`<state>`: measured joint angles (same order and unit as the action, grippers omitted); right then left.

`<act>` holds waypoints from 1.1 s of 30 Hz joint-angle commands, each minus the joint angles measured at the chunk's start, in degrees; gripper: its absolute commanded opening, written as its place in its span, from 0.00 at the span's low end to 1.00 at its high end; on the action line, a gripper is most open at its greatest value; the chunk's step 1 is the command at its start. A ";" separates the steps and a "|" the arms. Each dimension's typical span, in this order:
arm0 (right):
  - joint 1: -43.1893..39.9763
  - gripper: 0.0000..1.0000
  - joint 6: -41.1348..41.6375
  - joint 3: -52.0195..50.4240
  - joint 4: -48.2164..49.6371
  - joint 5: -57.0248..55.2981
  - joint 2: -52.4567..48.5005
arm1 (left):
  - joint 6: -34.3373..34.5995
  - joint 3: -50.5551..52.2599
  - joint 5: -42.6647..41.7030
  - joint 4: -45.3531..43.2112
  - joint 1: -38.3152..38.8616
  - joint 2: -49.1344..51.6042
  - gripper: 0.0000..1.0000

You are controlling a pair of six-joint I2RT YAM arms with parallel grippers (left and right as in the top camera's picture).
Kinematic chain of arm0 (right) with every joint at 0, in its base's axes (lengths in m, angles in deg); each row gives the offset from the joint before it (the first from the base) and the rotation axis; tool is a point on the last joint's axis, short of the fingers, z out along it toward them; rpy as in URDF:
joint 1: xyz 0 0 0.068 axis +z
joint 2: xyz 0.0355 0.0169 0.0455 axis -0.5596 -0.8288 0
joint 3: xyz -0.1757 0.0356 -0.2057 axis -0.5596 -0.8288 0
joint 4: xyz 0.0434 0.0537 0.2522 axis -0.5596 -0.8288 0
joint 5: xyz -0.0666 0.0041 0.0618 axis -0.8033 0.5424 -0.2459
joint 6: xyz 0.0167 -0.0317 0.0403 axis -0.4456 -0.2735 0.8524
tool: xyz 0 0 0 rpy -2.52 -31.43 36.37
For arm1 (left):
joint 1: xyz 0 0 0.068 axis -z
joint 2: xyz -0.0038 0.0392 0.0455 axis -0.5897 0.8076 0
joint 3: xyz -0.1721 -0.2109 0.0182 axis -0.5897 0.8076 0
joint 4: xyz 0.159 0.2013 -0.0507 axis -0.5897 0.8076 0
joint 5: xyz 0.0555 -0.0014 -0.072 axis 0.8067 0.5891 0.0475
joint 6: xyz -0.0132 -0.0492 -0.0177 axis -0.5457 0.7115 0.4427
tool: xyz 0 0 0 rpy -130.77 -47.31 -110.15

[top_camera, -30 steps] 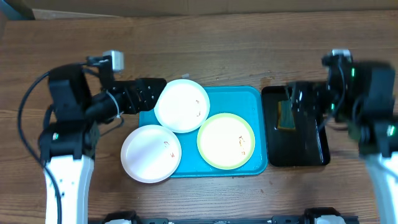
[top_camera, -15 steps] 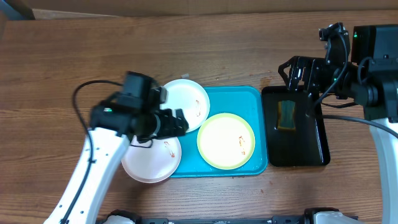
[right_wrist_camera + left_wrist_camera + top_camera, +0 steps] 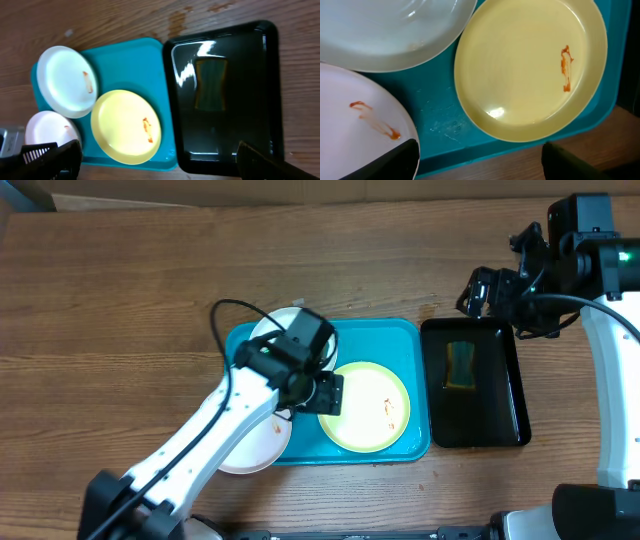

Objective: Clean dirty plates on tray and stack at the side

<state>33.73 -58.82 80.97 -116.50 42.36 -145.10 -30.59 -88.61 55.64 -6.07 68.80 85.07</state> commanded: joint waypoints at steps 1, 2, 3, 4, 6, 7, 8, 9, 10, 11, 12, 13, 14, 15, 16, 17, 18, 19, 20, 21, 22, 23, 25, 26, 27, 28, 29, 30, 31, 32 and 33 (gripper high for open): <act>-0.09 1.00 0.07 0.55 0.00 -5.68 0.59 | 1.09 -0.42 1.05 -1.25 0.52 5.03 0.78; -0.09 1.00 0.07 -0.59 0.07 -6.05 0.59 | 1.09 -0.42 1.03 -1.62 0.52 6.47 0.78; -0.09 1.00 0.07 -1.57 0.28 -6.03 0.59 | 1.11 -0.42 1.01 -1.86 0.52 7.61 0.76; -0.09 1.00 0.07 -2.73 0.61 -6.03 0.59 | 1.11 -0.42 0.98 -2.12 0.52 8.85 0.75; -0.09 0.99 0.07 -6.27 2.58 -6.51 0.57 | 1.09 -0.42 1.01 -2.97 0.50 10.88 0.72; -0.09 0.97 0.07 -8.85 4.46 -7.08 0.57 | 1.11 -0.44 0.94 -3.63 0.50 11.78 0.69; -0.09 0.96 0.09 -10.82 6.01 -7.30 0.57 | 1.18 -0.42 0.87 -3.93 0.50 12.17 0.66; -0.09 0.95 0.09 -12.61 7.48 -7.30 0.57 | 1.29 -0.42 0.79 -4.13 0.50 12.46 0.63; -0.09 0.93 0.13 -16.26 10.51 -7.30 0.57 | 1.31 -0.44 0.74 -4.50 0.50 12.68 0.57; -0.09 0.90 0.28 -18.12 12.15 -7.30 0.57 | 1.27 -0.42 0.90 -4.74 0.50 12.72 0.54; -0.09 0.86 0.26 -19.91 14.01 -7.30 0.57 | 1.27 -0.44 1.20 -4.96 0.46 12.72 0.53; -0.09 0.82 0.26 -22.32 16.79 -7.30 0.57 | 1.29 -0.44 1.44 -5.27 0.42 12.72 0.53; -0.09 0.77 0.26 -24.02 18.99 -7.30 0.57 | 1.29 -0.44 1.86 -5.60 0.35 12.76 0.53; -0.09 0.73 0.26 -26.01 21.75 -7.30 0.57 | 1.31 -0.42 2.56 -5.86 0.35 12.76 0.53; -0.09 0.72 0.28 -27.96 24.59 -7.28 0.57 | 1.31 -0.44 3.41 -6.12 0.35 12.76 0.53; -0.04 0.72 0.28 -29.42 26.64 -7.28 0.57 | 1.53 -0.42 4.07 -6.25 0.35 12.76 0.53; 0.09 0.72 0.33 -30.82 28.52 -7.26 0.57 | 1.99 -0.42 4.57 -6.36 0.35 12.81 0.53; 0.28 0.72 0.33 -32.15 30.21 -7.28 0.57 | 2.43 -0.42 4.87 -6.43 0.35 12.85 0.52; 0.57 0.70 0.33 -33.46 31.76 -7.30 0.57 | 3.08 -0.42 5.16 -6.45 0.35 12.87 0.51; 0.81 0.70 0.33 -34.62 33.09 -7.30 0.57 | 3.63 -0.42 5.31 -6.47 0.37 12.87 0.51; 1.05 0.70 0.31 -35.60 34.18 -7.32 0.57 | 3.87 -0.42 5.31 -6.49 0.37 12.87 0.50; 1.33 0.70 0.31 -36.52 35.04 -7.41 0.57 | 3.87 -0.42 5.27 -6.51 0.37 12.87 0.50; 1.84 0.70 0.28 -38.23 36.20 -7.98 0.57 | 3.85 -0.39 5.29 -6.49 0.37 12.87 0.50; 1.97 0.70 0.28 -38.88 36.61 -8.28 0.57 | 3.85 -0.39 5.29 -6.49 0.37 12.87 0.50; 2.16 0.70 0.31 -39.63 37.07 -8.50 0.57 | 3.85 -0.39 5.29 -6.51 0.37 12.87 0.50; 2.34 0.70 0.31 -40.65 37.79 -8.61 0.57 | 3.85 -0.39 5.29 -6.51 0.37 12.87 0.50; 2.45 0.70 0.28 -41.62 38.49 -8.87 0.57 | 3.82 -0.39 5.29 -6.49 0.37 12.87 0.50; 2.58 0.70 0.31 -42.75 39.32 -9.25 0.57 | 3.82 -0.39 5.29 -6.47 0.37 12.87 0.50; 2.60 0.70 0.28 -43.76 40.06 -9.42 0.57 | 3.82 -0.37 5.29 -6.47 0.37 12.87 0.51; 2.60 0.70 0.28 -45.11 41.05 -9.42 0.57 | 3.82 -0.37 5.33 -6.47 0.37 12.87 0.51; 2.60 0.70 0.28 -46.34 42.01 -9.42 0.57 | 3.82 -0.37 5.46 -6.49 0.37 12.87 0.51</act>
<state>36.01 -58.60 37.69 -76.26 34.14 -145.21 -27.99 -88.61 59.92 -12.45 69.07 97.46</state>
